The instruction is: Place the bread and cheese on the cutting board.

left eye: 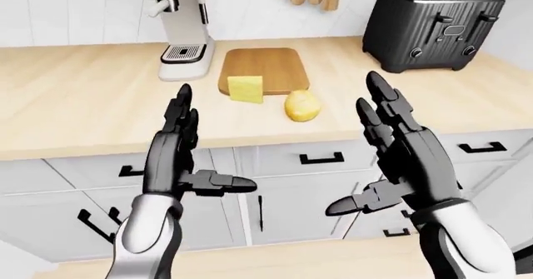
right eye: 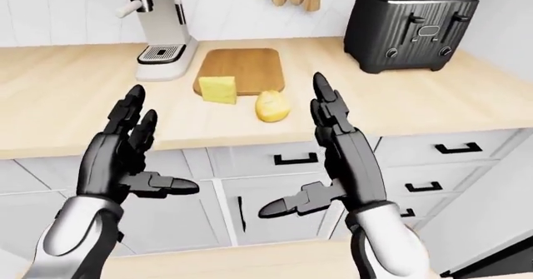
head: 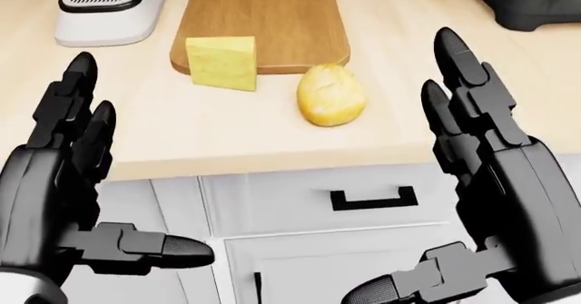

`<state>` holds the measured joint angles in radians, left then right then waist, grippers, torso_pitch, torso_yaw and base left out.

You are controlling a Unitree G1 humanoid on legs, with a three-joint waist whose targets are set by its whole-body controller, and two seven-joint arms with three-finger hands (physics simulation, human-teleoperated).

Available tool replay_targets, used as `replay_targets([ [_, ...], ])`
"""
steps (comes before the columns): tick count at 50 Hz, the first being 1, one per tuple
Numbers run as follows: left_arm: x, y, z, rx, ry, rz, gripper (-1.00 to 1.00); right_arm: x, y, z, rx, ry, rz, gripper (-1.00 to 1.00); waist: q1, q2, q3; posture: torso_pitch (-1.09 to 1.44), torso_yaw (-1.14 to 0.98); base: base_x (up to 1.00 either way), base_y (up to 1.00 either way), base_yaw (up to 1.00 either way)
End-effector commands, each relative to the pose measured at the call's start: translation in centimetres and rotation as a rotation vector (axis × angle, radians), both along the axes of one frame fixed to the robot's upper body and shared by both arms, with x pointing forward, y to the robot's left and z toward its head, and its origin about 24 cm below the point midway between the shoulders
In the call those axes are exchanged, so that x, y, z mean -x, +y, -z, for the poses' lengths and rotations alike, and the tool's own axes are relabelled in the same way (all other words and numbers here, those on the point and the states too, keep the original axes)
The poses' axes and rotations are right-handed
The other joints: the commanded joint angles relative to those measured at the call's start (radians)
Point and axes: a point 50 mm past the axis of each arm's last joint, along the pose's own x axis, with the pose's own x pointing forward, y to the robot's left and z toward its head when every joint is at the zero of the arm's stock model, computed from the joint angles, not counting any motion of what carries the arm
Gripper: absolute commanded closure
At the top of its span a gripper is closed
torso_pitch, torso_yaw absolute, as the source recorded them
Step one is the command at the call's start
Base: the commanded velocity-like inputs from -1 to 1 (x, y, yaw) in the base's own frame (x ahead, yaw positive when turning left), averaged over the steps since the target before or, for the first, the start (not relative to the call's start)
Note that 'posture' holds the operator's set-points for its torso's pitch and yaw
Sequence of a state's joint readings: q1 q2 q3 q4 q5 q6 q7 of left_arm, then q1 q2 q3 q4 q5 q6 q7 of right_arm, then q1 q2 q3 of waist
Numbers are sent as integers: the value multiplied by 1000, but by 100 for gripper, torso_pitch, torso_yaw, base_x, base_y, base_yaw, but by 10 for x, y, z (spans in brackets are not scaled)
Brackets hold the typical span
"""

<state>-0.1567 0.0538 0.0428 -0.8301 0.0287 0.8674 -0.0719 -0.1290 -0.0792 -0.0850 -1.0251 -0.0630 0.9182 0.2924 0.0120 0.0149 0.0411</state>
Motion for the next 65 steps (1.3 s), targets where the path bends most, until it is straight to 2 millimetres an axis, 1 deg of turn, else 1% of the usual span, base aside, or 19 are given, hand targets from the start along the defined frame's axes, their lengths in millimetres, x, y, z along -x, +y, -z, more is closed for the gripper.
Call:
replay_targets([
  [1,2,-3,-10,0,-69,17,-100,2,0,-7,3,-53,3,-100,1,2,-2,0,0,47,0,0],
  [5,2,-3,-11,-1,-70,20,-100,4,2,-8,25,-70,-1,-100,11,-40,-1,0,0,42,0,0],
  [7,2,-3,-12,-1,-70,20,-100,4,2,-8,32,-74,-3,-100,6,-102,-42,0,0,27,0,0],
  [8,2,-4,-12,-2,-71,21,-100,4,2,-8,35,-75,-3,-100,-4,-56,-23,0,0,27,0,0],
  [9,1,-4,-12,-1,-71,22,-100,5,2,-8,41,-77,-4,-100,4,-81,-16,0,0,26,0,0],
  [14,1,-5,-13,-2,-72,24,-100,4,2,-9,36,-79,-9,-100,-11,-60,3,0,0,21,4,0],
  [17,1,-5,-13,-2,-72,25,-100,4,3,-9,35,-79,-10,-100,-18,-39,-7,0,0,0,0,0],
  [20,1,-5,-12,-1,-71,24,-100,5,4,-8,39,-80,-12,-100,-27,26,-37,0,0,0,0,0],
  [21,1,-5,-12,-1,-71,24,-100,5,4,-8,40,-79,-13,-100,-26,-8,-13,0,0,0,0,0],
  [27,1,-5,-10,-2,-68,25,-100,7,4,-8,60,-97,-16,-100,-16,-13,-54,0,0,0,2,0],
  [29,2,-5,-10,-2,-69,23,-100,7,5,-7,65,-102,-17,-100,2,-46,-8,0,0,12,52,0],
  [31,2,-5,-10,-2,-68,25,-100,8,4,-7,62,-100,-15,-100,4,-78,-12,0,0,12,53,0],
  [33,2,-6,-10,-3,-69,27,-100,8,4,-7,59,-98,-16,-100,6,-74,-25,0,0,13,41,0],
  [38,2,-6,-10,-4,-69,26,-100,9,4,-6,70,-104,-14,-100,-5,45,-33,0,0,13,32,0],
  [39,2,-6,-10,-3,-70,26,-100,8,4,-6,68,-103,-13,-100,-4,24,-43,0,0,12,32,0],
  [41,2,-5,-10,-3,-69,25,-100,8,4,-6,58,-97,-9,-100,5,41,1,0,0,7,16,0],
  [53,4,-8,-13,-7,-75,34,-100,-4,-11,-10,39,-57,104,-100,-2,-21,-8,0,0,0,0,0],
  [58,6,-8,-15,-9,-80,40,-100,-7,-13,-11,73,-47,114,-100,19,-94,-23,0,0,0,0,0],
  [65,8,-9,-21,-14,-89,48,-100,-5,-12,-26,215,-47,93,-100,4,-33,-31,0,0,0,0,0],
])
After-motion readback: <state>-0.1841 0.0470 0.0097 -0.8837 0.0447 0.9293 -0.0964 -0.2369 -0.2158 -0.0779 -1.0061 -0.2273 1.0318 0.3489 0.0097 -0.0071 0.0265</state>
